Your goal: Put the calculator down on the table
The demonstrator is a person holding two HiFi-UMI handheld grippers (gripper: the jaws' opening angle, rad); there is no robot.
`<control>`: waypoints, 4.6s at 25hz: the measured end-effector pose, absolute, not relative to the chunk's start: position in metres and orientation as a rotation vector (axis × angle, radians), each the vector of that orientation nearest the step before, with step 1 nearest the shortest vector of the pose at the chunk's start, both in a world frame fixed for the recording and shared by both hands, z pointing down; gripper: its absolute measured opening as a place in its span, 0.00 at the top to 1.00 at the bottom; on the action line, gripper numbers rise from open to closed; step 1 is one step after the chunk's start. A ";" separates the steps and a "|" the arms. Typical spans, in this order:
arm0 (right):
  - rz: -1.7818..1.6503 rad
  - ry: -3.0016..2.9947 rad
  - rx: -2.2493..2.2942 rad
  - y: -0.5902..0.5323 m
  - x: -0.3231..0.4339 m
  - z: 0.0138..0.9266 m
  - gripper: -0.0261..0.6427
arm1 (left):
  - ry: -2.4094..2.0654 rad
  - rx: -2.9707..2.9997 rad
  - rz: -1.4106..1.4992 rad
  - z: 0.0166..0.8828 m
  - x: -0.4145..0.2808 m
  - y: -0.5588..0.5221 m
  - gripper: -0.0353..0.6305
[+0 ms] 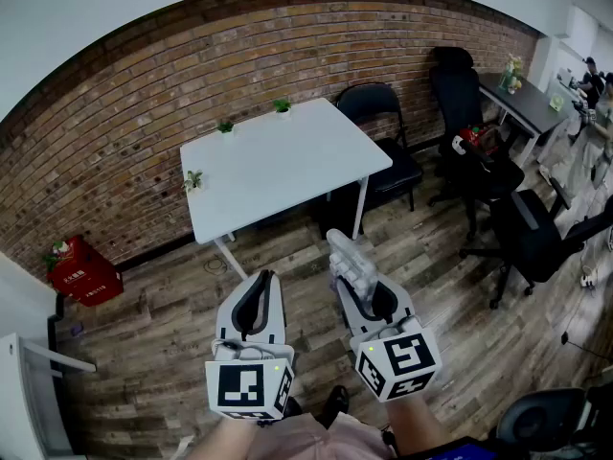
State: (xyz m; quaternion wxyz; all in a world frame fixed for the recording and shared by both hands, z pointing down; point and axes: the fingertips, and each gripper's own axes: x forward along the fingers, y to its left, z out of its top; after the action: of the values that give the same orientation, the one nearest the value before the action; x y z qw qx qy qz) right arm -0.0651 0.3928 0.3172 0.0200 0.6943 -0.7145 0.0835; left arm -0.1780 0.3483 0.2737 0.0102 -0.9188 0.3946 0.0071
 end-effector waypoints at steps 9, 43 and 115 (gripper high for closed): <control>0.297 -2.258 2.166 0.399 -0.037 0.326 0.76 | 1.242 -2.867 -0.012 0.288 -0.151 0.353 0.90; 0.464 -2.205 2.099 0.139 0.068 0.377 0.76 | 1.329 -2.904 -0.171 0.343 -0.063 0.082 0.90; 0.799 -2.344 1.287 -0.302 0.088 0.505 0.76 | 2.024 -2.602 -0.398 0.413 -0.047 -0.302 0.90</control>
State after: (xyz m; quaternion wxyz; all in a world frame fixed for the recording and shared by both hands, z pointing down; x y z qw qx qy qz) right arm 0.0882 -0.3023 0.5051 0.1743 0.4541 -0.8271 0.2817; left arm -0.0468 -0.3019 0.4130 -0.0892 -0.7806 0.6071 -0.1193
